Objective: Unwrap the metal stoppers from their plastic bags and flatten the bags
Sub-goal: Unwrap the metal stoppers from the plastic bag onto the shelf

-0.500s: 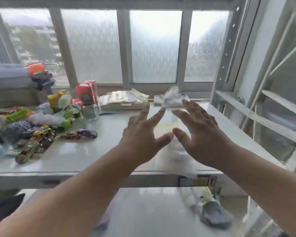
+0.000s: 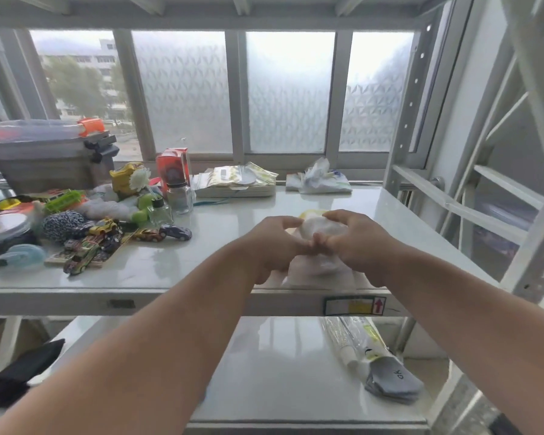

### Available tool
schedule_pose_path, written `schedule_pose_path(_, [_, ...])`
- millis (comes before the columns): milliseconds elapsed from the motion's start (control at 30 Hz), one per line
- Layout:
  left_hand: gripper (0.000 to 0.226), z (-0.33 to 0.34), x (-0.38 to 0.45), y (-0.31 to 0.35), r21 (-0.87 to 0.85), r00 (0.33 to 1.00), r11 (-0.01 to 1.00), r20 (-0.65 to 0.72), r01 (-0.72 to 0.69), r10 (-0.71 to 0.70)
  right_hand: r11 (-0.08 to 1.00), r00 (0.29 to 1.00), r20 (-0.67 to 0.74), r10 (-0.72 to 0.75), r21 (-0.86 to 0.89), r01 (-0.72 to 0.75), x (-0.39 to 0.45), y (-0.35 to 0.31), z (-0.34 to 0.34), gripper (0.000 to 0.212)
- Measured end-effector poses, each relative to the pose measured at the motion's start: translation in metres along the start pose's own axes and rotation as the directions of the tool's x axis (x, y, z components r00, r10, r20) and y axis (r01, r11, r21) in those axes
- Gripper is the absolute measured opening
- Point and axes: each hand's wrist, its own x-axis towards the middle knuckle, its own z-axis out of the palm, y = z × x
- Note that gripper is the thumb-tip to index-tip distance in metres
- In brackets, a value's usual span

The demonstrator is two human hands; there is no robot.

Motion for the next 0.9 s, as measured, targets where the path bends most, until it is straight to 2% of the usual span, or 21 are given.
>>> schedule_pose_path(67, [0.075, -0.001, 0.001, -0.003, -0.106, 1.0, 0.994, 0.016, 0.024, -0.022, 0.999, 1.0, -0.006, -0.009, 0.052, 0.009, -0.002, 0.002, 0.0, 0.057])
schedule_pose_path(167, [0.051, 0.0, 0.004, -0.008, -0.214, 0.999, 0.977, 0.04, -0.002, 0.01, 0.988, 1.0, -0.021, -0.019, 0.153, 0.022, -0.002, 0.008, 0.003, 0.063])
schedule_pose_path(233, [0.05, -0.001, 0.004, -0.013, -0.31, 0.999, 0.951, 0.044, -0.01, 0.025, 0.976, 0.998, -0.047, -0.048, 0.211, 0.057, 0.001, 0.012, 0.007, 0.062])
schedule_pose_path(300, [0.058, 0.001, 0.004, -0.02, -0.465, 0.997, 0.885, 0.057, -0.02, 0.052, 0.948, 0.995, -0.071, -0.075, 0.304, 0.094, 0.005, 0.014, 0.015, 0.058])
schedule_pose_path(400, [0.052, -0.002, 0.009, -0.026, -0.616, 0.992, 0.784, 0.038, -0.073, 0.122, 0.863, 0.992, -0.087, -0.087, 0.49, 0.119, 0.013, 0.009, 0.032, 0.055])
schedule_pose_path(533, [0.047, -0.027, 0.028, -0.03, -0.606, 0.974, 0.77, -0.039, -0.2, 0.222, 0.839, 0.993, -0.078, -0.09, 0.53, 0.118, 0.036, -0.011, 0.059, 0.059])
schedule_pose_path(633, [0.042, -0.054, 0.04, -0.033, -0.6, 0.968, 0.76, -0.157, -0.252, 0.198, 0.818, 0.995, -0.003, -0.102, 0.569, 0.085, 0.055, -0.025, 0.076, 0.059])
schedule_pose_path(767, [0.03, -0.077, 0.054, -0.054, -0.581, 0.953, 0.766, -0.273, -0.275, 0.135, 0.636, 0.991, 0.08, -0.106, 0.772, 0.006, 0.071, -0.034, 0.089, 0.045])
schedule_pose_path(833, [0.02, -0.081, 0.059, -0.065, -0.585, 0.948, 0.765, -0.301, -0.267, 0.102, 0.643, 0.994, 0.074, -0.086, 0.766, -0.002, 0.076, -0.031, 0.096, 0.024])
schedule_pose_path(900, [0.02, -0.083, 0.064, -0.07, -0.606, 0.949, 0.753, -0.307, -0.258, 0.078, 0.704, 0.996, 0.053, -0.073, 0.71, 0.014, 0.081, -0.027, 0.103, 0.013])
